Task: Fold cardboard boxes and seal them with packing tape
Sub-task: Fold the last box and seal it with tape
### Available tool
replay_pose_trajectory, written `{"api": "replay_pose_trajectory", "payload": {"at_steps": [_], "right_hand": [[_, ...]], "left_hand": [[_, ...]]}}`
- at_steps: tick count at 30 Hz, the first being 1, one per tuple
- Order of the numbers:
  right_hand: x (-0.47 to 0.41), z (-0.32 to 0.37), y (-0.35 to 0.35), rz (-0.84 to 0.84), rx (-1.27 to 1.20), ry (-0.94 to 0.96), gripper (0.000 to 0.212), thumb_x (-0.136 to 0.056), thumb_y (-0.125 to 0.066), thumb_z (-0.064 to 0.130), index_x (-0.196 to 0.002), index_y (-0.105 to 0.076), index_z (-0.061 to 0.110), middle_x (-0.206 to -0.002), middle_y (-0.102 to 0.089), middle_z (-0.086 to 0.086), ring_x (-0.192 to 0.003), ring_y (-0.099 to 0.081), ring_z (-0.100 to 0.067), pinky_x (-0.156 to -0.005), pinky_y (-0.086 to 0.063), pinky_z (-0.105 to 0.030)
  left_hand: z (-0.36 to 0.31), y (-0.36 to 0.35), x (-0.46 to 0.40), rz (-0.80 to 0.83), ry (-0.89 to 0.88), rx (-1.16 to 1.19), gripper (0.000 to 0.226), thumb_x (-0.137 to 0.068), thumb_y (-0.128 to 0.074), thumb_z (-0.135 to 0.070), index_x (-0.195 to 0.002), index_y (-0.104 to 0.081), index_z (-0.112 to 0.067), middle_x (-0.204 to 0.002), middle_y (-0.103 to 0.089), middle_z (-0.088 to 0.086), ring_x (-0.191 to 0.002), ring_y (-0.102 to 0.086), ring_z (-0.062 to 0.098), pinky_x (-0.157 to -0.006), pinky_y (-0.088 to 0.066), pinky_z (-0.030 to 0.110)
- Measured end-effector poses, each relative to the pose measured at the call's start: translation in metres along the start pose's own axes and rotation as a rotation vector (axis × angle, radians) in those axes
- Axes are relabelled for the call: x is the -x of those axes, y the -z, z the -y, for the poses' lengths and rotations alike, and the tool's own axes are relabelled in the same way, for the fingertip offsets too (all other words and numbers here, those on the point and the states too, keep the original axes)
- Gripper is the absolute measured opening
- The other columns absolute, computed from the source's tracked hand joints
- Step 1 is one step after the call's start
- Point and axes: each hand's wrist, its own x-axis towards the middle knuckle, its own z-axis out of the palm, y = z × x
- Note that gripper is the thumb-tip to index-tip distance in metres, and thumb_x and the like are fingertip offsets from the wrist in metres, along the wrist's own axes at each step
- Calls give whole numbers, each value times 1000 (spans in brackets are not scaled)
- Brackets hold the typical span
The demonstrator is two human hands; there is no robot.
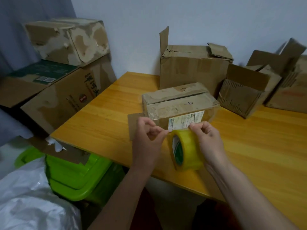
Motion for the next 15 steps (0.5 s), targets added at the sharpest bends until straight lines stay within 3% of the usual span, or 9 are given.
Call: {"api": "replay_pose_trajectory", "payload": {"at_steps": [2, 6, 10, 15], "right_hand": [[0, 2, 2, 20, 28, 42, 22, -92, -60, 17, -71, -54, 14, -80, -61, -3, -82, -58, -15, -73, -47, -26], [2, 1, 1, 32, 47, 86, 22, -92, -60, 16, -71, -54, 14, -75, -57, -2, -78, -53, -12, -72, -42, -26], [3, 1, 2, 44, 51, 126, 21, -92, -60, 16, -71, -55, 15, -76, -58, 0, -79, -52, -12, -76, -42, -28], [4, -3, 8, 76, 65, 177, 20, -92, -59, 17, -73, -56, 16, -80, -60, -5, -81, -54, -14, -79, -44, -32]], "left_hand": [[1, 2, 1, 37, -37, -33, 24, -82, -73, -13, -85, -52, -24, -81, -65, -3, -74, -59, 5, -68, -47, 17], [0, -6, 2, 93, -109, -133, 26, -80, -75, -26, -95, -60, -41, -98, -54, -10, -85, -50, -4, -71, -40, 7], [0, -18, 4, 174, -109, -198, 32, -80, -76, -29, -111, -68, -34, -101, -60, -11, -92, -53, 3, -81, -49, 25], [-1, -28, 7, 102, -138, -181, 22, -80, -76, -24, -102, -74, -23, -97, -65, -9, -95, -59, 10, -84, -53, 38]]}}
